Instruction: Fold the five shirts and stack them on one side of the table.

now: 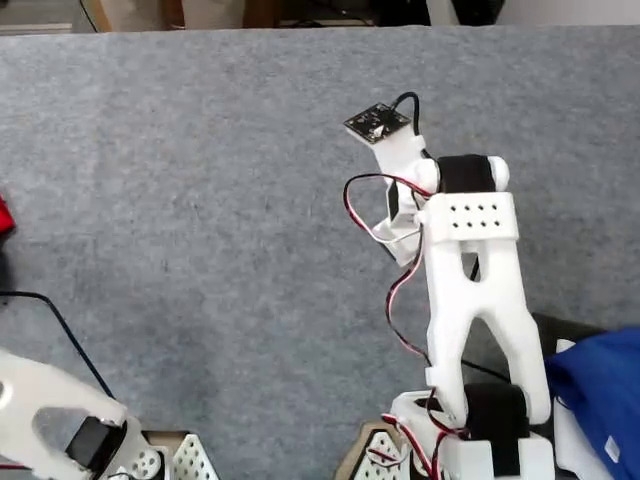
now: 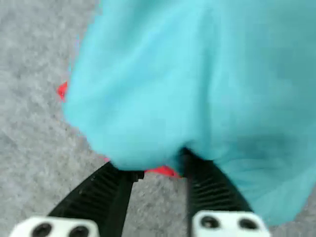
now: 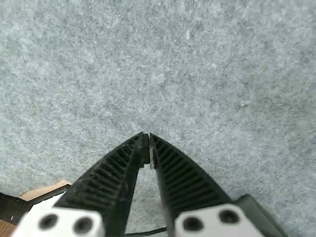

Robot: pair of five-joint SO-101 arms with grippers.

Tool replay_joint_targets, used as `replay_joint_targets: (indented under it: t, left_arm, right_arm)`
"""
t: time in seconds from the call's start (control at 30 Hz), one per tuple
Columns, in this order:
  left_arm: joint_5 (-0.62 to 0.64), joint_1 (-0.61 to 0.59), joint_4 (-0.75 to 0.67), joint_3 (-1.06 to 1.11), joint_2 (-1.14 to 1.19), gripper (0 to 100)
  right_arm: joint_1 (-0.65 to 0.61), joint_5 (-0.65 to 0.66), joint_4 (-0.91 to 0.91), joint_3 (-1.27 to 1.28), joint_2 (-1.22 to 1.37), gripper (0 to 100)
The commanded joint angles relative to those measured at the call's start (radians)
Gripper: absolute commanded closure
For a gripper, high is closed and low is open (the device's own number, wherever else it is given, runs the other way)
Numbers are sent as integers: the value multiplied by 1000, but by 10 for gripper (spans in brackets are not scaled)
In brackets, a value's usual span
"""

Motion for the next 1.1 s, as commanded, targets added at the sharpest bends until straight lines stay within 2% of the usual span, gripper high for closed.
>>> replay_joint_targets:
  t: [0.0,0.1,0.27,0.4,0.5,0.67,0.9,1.07]
  left_arm:
    - [41,20,-2,-100,-18,970]
    - [112,37,64,-213,-18,983]
    - [166,103,287,-526,-18,981]
    - [222,172,292,-643,-33,982]
    - [256,233,292,-652,-77,982]
    - [290,410,292,-525,-217,982]
    - [308,701,292,-115,-526,982]
    - [339,987,288,187,-746,981]
  right_arm:
    - [-7,-6,-8,-18,1,993]
    - [-5,-6,9,-16,1,993]
    - [-5,-6,20,-18,1,993]
    - [-5,-8,21,-15,-1,993]
    - [-4,-43,21,-15,-1,993]
    - [-4,-61,15,-15,-1,993]
    - [-4,-60,14,-15,1,993]
    - [2,-60,14,-15,1,993]
